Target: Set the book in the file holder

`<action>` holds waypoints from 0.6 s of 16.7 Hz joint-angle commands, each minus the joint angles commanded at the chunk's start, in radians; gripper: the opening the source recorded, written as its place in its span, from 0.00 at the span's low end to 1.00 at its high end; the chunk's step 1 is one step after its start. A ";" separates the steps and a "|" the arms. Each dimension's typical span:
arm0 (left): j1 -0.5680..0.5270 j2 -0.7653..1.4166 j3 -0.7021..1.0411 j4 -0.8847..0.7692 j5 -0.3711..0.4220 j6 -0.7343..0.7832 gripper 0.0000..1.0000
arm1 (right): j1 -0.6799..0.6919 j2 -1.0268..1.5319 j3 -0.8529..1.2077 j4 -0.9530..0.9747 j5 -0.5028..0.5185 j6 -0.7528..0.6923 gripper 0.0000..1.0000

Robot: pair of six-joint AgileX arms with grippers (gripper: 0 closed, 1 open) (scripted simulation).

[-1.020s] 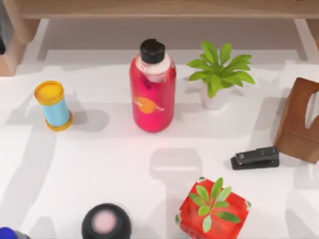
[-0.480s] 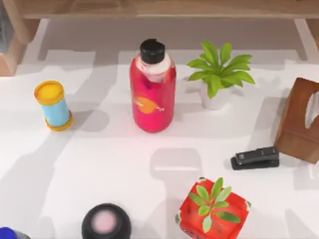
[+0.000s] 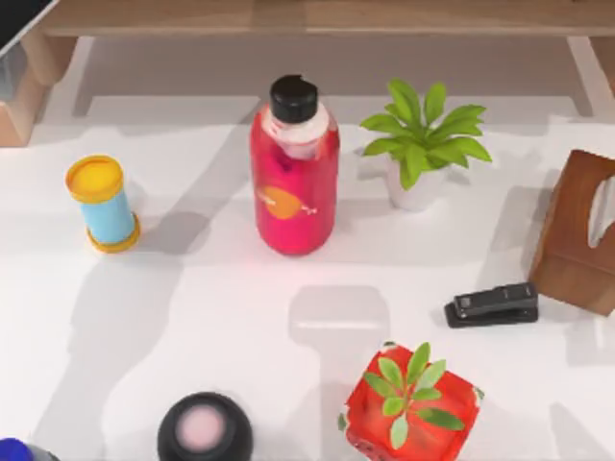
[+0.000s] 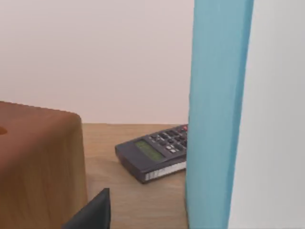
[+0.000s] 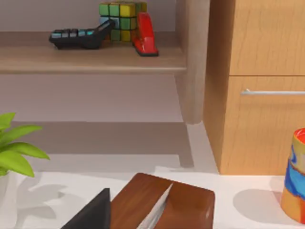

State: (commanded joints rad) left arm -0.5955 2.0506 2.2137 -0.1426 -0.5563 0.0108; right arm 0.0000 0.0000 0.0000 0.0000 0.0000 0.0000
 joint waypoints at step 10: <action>-0.003 0.051 0.067 -0.015 -0.001 0.000 1.00 | 0.000 0.000 0.000 0.000 0.000 0.000 1.00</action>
State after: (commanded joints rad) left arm -0.5984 2.1012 2.2804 -0.1575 -0.5569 0.0106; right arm 0.0000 0.0000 0.0000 0.0000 0.0000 0.0000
